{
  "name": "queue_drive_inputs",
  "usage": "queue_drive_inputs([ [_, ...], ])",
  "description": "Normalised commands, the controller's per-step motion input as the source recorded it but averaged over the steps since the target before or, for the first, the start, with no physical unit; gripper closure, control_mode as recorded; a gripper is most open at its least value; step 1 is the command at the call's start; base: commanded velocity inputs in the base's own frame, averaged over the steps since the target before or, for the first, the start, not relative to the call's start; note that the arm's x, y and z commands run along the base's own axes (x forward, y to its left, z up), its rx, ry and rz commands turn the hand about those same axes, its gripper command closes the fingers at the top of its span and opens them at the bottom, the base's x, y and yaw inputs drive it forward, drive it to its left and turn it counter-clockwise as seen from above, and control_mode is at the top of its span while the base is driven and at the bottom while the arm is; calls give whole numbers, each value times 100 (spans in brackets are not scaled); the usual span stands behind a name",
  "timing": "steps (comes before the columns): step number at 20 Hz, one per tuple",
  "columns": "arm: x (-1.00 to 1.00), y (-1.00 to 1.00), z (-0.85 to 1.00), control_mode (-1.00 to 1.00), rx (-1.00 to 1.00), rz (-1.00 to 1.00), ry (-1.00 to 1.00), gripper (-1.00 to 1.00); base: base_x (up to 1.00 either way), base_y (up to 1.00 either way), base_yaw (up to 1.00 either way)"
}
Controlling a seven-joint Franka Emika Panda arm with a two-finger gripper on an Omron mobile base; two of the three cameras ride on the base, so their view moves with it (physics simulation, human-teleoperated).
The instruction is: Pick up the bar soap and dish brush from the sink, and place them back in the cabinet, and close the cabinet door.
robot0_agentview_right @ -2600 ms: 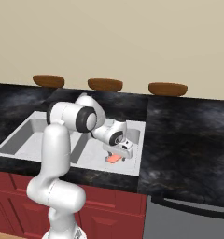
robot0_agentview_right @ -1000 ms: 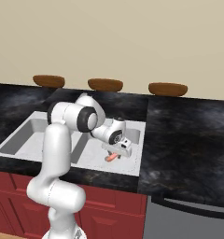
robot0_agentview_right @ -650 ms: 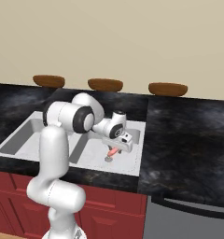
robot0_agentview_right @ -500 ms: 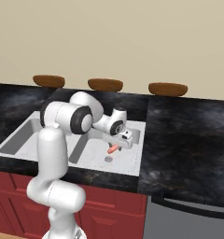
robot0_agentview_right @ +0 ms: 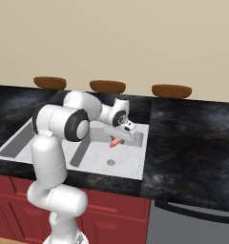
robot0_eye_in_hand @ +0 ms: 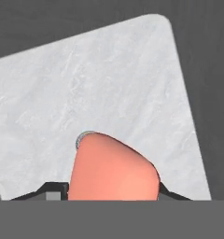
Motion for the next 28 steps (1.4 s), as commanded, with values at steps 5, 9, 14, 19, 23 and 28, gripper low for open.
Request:
queue_drive_inputs([
  [5, -28, 3, 53, -100, 0, 1, 0, 100, 0, 0, 0],
  [9, -44, 8, 48, -100, 0, 3, 0, 100, 0, 0, 0],
  [14, -54, 20, 38, -100, 0, 2, 0, 100, 0, 0, 0],
  [19, -59, 29, 29, -100, 0, 1, 0, 100, 0, 0, 0],
  [23, -59, 26, 24, -100, 0, 0, 0, 100, 0, 0, 0],
  [28, -41, 22, 26, -100, -2, 1, 0, 100, 0, 0, 0],
])
